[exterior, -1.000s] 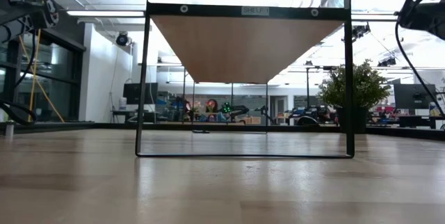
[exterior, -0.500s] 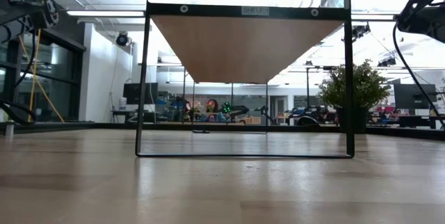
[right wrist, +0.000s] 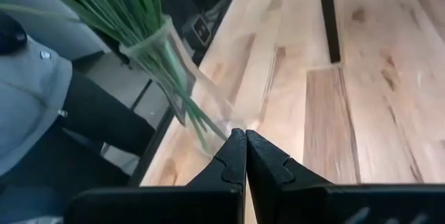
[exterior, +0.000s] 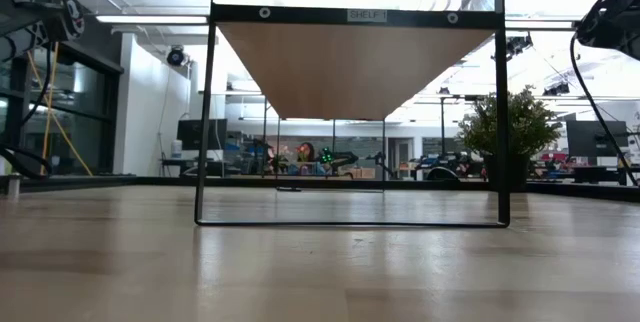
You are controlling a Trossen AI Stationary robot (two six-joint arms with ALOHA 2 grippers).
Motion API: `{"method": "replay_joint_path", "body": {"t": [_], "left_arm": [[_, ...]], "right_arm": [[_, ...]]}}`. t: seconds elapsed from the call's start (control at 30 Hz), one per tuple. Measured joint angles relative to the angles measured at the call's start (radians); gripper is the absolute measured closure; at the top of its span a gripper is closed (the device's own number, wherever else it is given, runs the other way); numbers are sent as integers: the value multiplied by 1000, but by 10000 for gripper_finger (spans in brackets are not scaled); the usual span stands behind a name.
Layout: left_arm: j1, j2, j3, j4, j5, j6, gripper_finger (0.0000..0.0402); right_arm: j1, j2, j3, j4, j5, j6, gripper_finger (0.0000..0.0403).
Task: Pick and place flowers into a vace then onto a shelf
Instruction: Put the right transparent vase with the flowers on the shelf
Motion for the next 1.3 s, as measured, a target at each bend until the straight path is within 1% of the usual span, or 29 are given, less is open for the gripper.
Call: {"method": "replay_joint_path", "body": {"t": [0.13, 0.3, 0.47, 0.7, 0.9, 1.17, 1.3], "left_arm": [[0, 0, 0, 0, 0, 0, 169], [0, 0, 0, 0, 0, 0, 169], [0, 0, 0, 0, 0, 0, 169], [0, 0, 0, 0, 0, 0, 169], [0, 0, 0, 0, 0, 0, 169], [0, 0, 0, 0, 0, 0, 169], [0, 0, 0, 0, 0, 0, 169]], "right_arm": [[-51, 0, -6, 3, -81, -15, 403], [-112, 1, -5, 75, -169, -124, 403], [-179, 1, -5, 109, -294, -225, 403], [-271, 1, -5, 136, -344, -272, 403], [-347, 13, -5, 169, -424, -353, 402], [-421, 89, -5, 194, -531, -308, 402], [-442, 117, -5, 269, -543, -311, 402]]}}
